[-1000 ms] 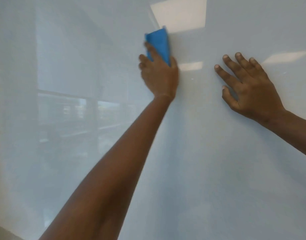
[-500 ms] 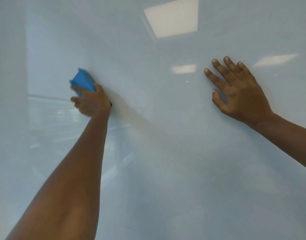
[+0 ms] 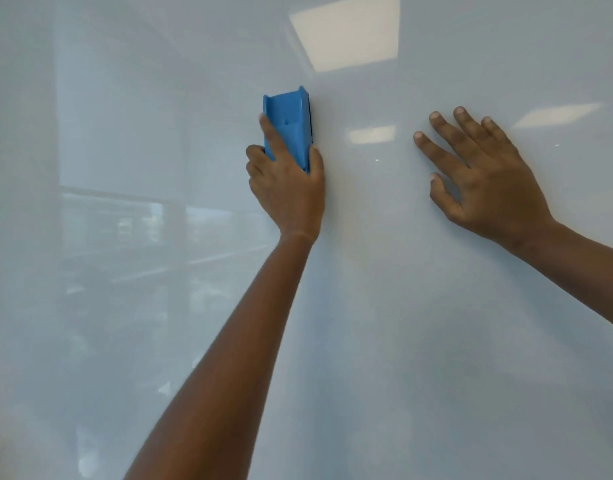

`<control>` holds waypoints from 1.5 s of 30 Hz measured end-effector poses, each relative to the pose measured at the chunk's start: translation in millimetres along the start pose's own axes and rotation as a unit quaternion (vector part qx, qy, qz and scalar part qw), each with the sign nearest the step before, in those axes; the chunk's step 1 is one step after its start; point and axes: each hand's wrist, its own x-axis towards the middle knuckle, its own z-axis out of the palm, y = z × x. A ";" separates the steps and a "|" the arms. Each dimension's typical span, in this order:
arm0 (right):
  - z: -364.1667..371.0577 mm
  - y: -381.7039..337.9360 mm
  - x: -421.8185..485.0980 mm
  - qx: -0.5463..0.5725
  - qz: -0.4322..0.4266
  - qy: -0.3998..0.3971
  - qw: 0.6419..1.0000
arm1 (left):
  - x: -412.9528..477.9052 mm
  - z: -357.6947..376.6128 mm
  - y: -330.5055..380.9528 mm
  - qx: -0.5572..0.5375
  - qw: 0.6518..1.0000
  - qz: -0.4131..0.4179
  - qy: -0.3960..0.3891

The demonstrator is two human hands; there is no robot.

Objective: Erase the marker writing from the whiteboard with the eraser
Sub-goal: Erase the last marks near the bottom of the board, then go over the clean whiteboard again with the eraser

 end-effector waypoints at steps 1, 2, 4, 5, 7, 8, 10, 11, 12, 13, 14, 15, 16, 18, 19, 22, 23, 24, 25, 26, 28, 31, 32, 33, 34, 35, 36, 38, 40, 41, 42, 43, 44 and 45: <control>0.2 0.2 -0.5 0.000 0.001 0.000 1.000 | -4.2 -0.4 -2.8 -0.009 1.000 -0.002 0.001; 0.4 0.3 -0.9 0.001 0.002 0.000 1.000 | -8.0 -1.5 -7.3 -0.014 1.000 -0.014 0.005; -0.1 0.0 -1.2 0.005 0.005 -0.003 1.000 | -18.3 -5.5 -21.9 -0.014 0.998 -0.056 0.016; -0.7 -0.5 -1.0 0.008 0.006 -0.006 1.000 | -24.6 -8.0 -31.2 -0.012 0.997 -0.077 0.021; -2.0 -1.4 -0.8 0.012 0.010 -0.010 1.000 | -40.6 -13.7 -53.6 -0.007 0.993 -0.118 0.028; -2.5 -1.9 -1.1 0.012 0.011 -0.011 1.000 | -50.4 -17.1 -65.6 -0.005 0.990 -0.140 0.028; -3.5 -3.3 -1.9 0.012 0.013 -0.016 1.000 | -73.8 -24.1 -88.9 0.002 0.981 -0.191 0.029; -3.7 -3.7 -2.0 0.013 0.015 -0.018 1.000 | -87.4 -26.8 -99.0 0.005 0.976 -0.218 0.030; -3.8 -4.1 -2.1 0.014 0.017 -0.019 1.000 | -102.2 -30.0 -107.9 0.007 0.969 -0.245 0.031; -3.4 -4.2 -2.2 0.014 0.018 -0.021 1.000 | -118.5 -32.5 -115.5 0.009 0.961 -0.275 0.031; -3.0 -4.6 -2.4 0.015 0.019 -0.024 0.999 | -135.5 -35.5 -122.5 0.011 0.951 -0.306 0.030; -2.7 -4.9 -2.6 0.016 0.020 -0.026 0.999 | -153.0 -38.2 -128.5 0.014 0.940 -0.339 0.025; -2.4 -5.1 -3.0 0.017 0.023 -0.028 0.999 | -170.8 -41.1 -134.3 0.017 0.927 -0.373 0.017; -1.9 -6.0 -4.4 0.020 0.027 -0.029 0.999 | -205.5 -46.8 -144.0 0.023 0.896 -0.444 -0.001; -1.7 -6.8 -5.4 0.020 0.027 -0.028 0.999 | -221.7 -49.2 -147.7 0.023 0.876 -0.481 -0.006; -1.6 -8.2 -7.5 0.016 0.027 -0.025 0.999 | -257.2 -56.1 -150.2 0.005 0.808 -0.589 -0.015; -1.6 -8.0 -7.6 0.016 0.027 -0.025 0.999 | -262.4 -56.7 -149.7 -0.006 0.782 -0.623 -0.012; -1.8 -8.0 -7.8 0.016 0.027 -0.025 0.999 | -263.0 -56.9 -148.7 -0.019 0.752 -0.659 -0.003; -1.8 -8.0 -7.9 0.017 0.026 -0.026 0.999 | -260.2 -56.3 -146.5 -0.038 0.717 -0.696 0.007; -1.6 -7.7 -8.1 0.017 0.025 -0.026 0.999 | -255.7 -55.0 -142.9 -0.059 0.684 -0.727 0.013; -1.1 -7.1 -8.9 0.015 0.023 -0.026 0.999 | -244.7 -48.9 -131.4 -0.078 0.653 -0.753 0.023; 0.2 -7.0 -9.0 0.015 0.021 -0.021 0.999 | -226.5 -37.7 -102.7 -0.069 0.706 -0.705 0.025; 0.5 -7.1 -9.0 0.017 0.021 -0.019 0.999 | -219.3 -35.0 -90.1 -0.074 0.730 -0.679 0.020; 0.8 -7.2 -8.8 0.019 0.021 -0.017 0.999 | -211.6 -31.8 -78.2 -0.081 0.755 -0.651 0.016; 1.1 -7.3 -8.8 0.020 0.021 -0.015 0.999 | -203.5 -28.0 -65.3 -0.088 0.782 -0.617 0.015; 1.3 -7.1 -8.9 0.020 0.020 -0.014 1.000 | -195.1 -24.0 -51.5 -0.095 0.812 -0.576 0.013; 1.4 -6.7 -8.9 0.020 0.019 -0.015 0.999 | -186.8 -20.0 -37.0 -0.102 0.842 -0.529 0.008; 1.0 -6.3 -9.2 0.024 0.020 -0.021 0.999 | -171.3 -12.1 -6.8 -0.115 0.894 -0.433 -0.009; -0.3 -6.2 -9.2 0.028 0.022 -0.025 0.999 | -158.1 -5.6 17.1 -0.112 0.930 -0.349 -0.023; -1.2 -6.2 -9.1 0.031 0.022 -0.027 0.999 | -152.6 -3.6 25.5 -0.107 0.943 -0.313 -0.030; -2.0 -7.1 -9.0 0.037 0.022 -0.029 0.999 | -147.5 -3.1 30.0 -0.100 0.954 -0.278 -0.039; -3.6 -7.4 -8.8 0.046 0.023 -0.031 0.998 | -143.3 -3.4 32.6 -0.091 0.964 -0.244 -0.049; -5.5 -7.5 -8.1 0.059 0.023 -0.031 0.998 | -139.5 -4.5 32.8 -0.080 0.973 -0.206 -0.061; -8.1 -6.8 -6.8 0.074 0.020 -0.031 0.997 | -134.9 -6.3 32.1 -0.070 0.981 -0.165 -0.076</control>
